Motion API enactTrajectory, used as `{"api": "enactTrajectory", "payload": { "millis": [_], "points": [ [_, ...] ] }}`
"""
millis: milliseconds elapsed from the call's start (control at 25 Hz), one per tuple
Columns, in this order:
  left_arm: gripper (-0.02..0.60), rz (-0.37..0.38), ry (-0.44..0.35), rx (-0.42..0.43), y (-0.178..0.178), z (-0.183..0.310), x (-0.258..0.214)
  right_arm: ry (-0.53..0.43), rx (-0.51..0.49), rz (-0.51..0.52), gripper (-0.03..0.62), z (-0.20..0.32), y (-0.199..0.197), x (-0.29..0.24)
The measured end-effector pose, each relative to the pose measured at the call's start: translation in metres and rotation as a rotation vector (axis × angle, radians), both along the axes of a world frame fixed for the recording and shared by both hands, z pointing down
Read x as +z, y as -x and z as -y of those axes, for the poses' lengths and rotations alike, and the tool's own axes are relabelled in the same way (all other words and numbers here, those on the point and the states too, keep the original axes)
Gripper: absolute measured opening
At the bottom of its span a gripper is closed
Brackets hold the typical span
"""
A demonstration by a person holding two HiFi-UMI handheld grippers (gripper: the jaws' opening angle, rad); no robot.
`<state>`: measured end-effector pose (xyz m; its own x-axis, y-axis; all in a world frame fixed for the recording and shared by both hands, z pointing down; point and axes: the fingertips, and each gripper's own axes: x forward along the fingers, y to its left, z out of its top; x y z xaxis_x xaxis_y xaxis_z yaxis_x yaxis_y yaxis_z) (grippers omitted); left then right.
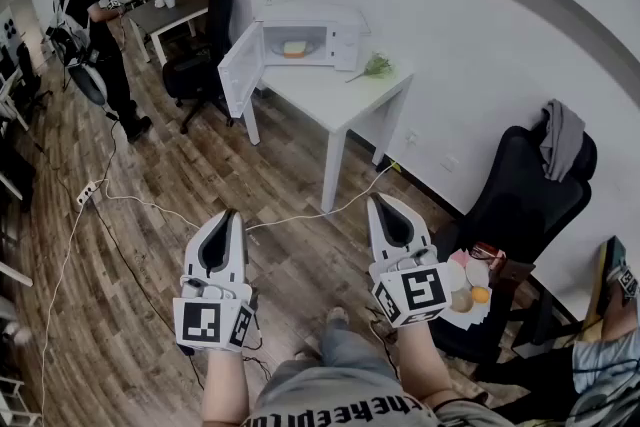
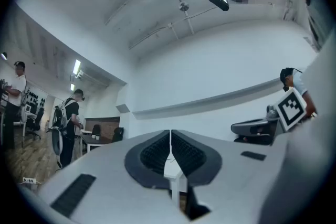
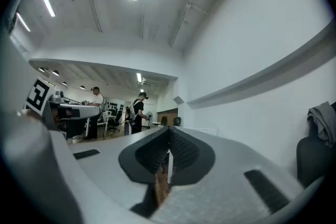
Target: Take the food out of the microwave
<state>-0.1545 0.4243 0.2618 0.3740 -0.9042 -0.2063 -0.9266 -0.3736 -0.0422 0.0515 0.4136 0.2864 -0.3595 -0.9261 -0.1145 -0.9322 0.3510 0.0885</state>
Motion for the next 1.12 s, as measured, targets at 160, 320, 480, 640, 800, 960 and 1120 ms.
{"api": "enactTrajectory", "payload": {
  "millis": [160, 320, 480, 640, 800, 960, 1120],
  "points": [
    [0.011, -0.001, 0.004, 0.002, -0.003, 0.000, 0.002, -0.001, -0.001, 0.001, 0.005, -0.001, -0.002, 0.000],
    [0.012, 0.000, 0.003, 0.004, -0.006, 0.002, 0.001, 0.001, 0.000, 0.003, 0.005, 0.002, -0.005, 0.000],
    [0.011, -0.004, 0.007, 0.003, -0.009, 0.011, 0.003, 0.004, -0.002, 0.000, 0.005, 0.010, -0.007, 0.001],
    [0.011, -0.007, 0.010, 0.004, -0.013, 0.024, 0.006, 0.010, -0.006, -0.005, 0.005, 0.024, -0.010, 0.004],
    [0.012, -0.006, 0.008, 0.005, -0.020, 0.046, 0.007, -0.013, -0.005, -0.001, 0.005, 0.046, -0.015, 0.004],
    [0.011, -0.007, 0.004, 0.003, -0.029, 0.075, 0.007, -0.009, -0.013, 0.006, 0.005, 0.077, -0.023, 0.006],
    [0.012, -0.006, -0.007, -0.005, -0.040, 0.106, 0.004, -0.008, -0.027, 0.017, 0.005, 0.111, -0.033, 0.004]
  ]
}}
